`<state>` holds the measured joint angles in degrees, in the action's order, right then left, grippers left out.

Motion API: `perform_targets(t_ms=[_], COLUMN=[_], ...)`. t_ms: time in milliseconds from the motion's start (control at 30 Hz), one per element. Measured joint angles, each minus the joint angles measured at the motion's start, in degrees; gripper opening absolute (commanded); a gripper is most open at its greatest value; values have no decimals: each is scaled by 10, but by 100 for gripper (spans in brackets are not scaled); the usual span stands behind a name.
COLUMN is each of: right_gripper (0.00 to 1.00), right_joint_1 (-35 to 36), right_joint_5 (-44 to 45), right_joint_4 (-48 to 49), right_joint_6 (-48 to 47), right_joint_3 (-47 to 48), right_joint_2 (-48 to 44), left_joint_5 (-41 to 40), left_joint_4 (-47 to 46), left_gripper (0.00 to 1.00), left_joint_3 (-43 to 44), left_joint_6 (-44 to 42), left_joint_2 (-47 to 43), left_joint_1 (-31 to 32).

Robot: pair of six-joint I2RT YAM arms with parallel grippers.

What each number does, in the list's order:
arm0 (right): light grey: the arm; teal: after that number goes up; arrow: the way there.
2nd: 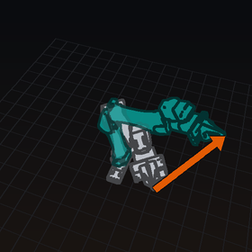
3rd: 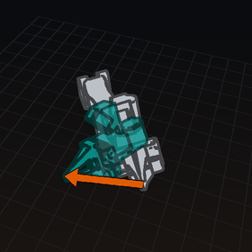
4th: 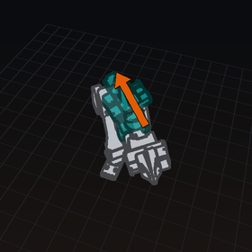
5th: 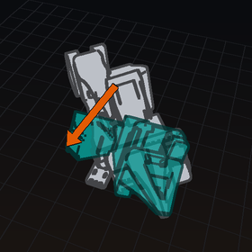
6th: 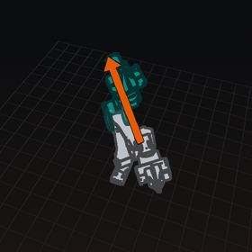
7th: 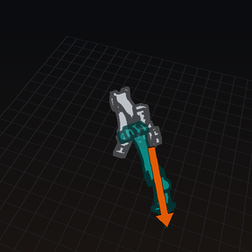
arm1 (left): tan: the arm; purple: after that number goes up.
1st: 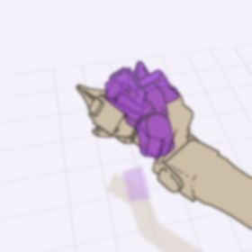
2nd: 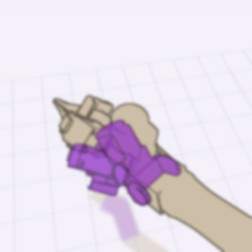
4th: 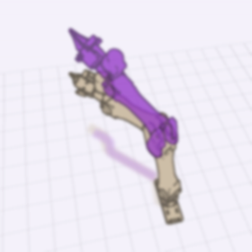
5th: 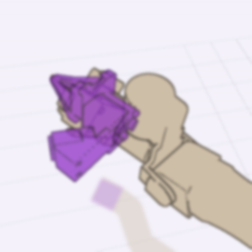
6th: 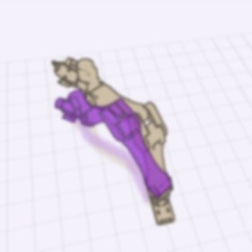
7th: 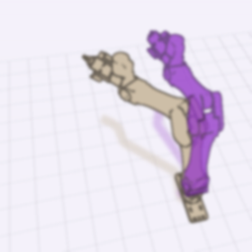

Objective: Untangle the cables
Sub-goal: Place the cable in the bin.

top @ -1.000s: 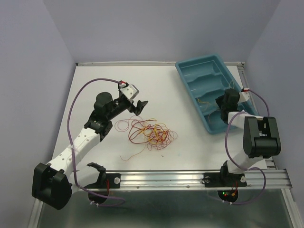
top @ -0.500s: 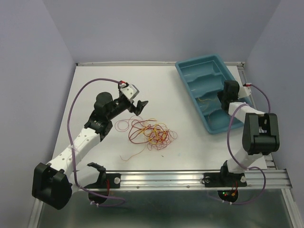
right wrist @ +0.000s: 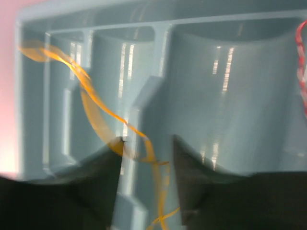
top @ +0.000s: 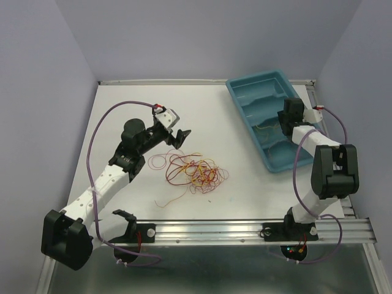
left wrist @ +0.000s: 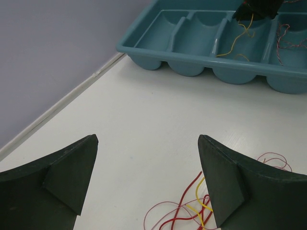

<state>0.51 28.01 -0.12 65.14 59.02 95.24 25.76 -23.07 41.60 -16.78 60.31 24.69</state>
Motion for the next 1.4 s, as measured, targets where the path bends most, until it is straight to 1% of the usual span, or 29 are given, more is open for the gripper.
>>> perform_targets(t_ms=[233, 333, 367, 400, 433, 600, 733, 833, 967, 1000, 1067, 1167, 1233, 1400], right_gripper=[61, 67, 71, 73, 76, 77, 78, 76, 74, 70, 67, 64, 60, 60], right_joint_1=[11, 15, 15, 15, 15, 15, 15, 15, 15, 15, 15, 15, 15, 15], right_joint_5=[30, 40, 43, 46, 47, 54, 62, 61, 44, 38, 27, 10, 1, -15], right_joint_4=[-34, -63, -78, -90, -107, -195, -226, -248, -246, -242, -237, -235, -236, -237], right_joint_6=[11, 23, 28, 31, 37, 48, 28, -47, -173, -206, -251, -326, -367, -468], right_joint_3=[0, 0, 2, 4, 10, 67, 92, 141, 250, 275, 306, 330, 340, 379], right_joint_2=[-2, -12, -15, -18, -19, -19, -36, -36, 19, 38, 67, 117, 143, 216], left_joint_5=[0, 2, 2, 2, 2, 2, 2, 3, 5, 5, 7, 12, 16, 25], left_joint_4=[0, 0, 0, 0, 0, 0, 0, 0, 0, 0, 1, 1, 2, 2], left_gripper=[96, 96, 96, 96, 96, 96, 96, 96, 96, 96, 96, 96, 96, 96], left_joint_3=[0, 0, 0, 0, 0, 0, 0, 0, 0, 0, 0, 0, 0, 0], left_joint_6=[-2, -3, -3, -3, -3, -3, -3, -3, -3, -3, -4, -4, -4, -7], left_joint_2=[0, 0, 0, 0, 0, 0, 0, 0, 0, 0, 0, 2, 3, 3], left_joint_1=[0, 0, 0, 0, 0, 0, 0, 0, 0, 0, 0, 0, 0, 0])
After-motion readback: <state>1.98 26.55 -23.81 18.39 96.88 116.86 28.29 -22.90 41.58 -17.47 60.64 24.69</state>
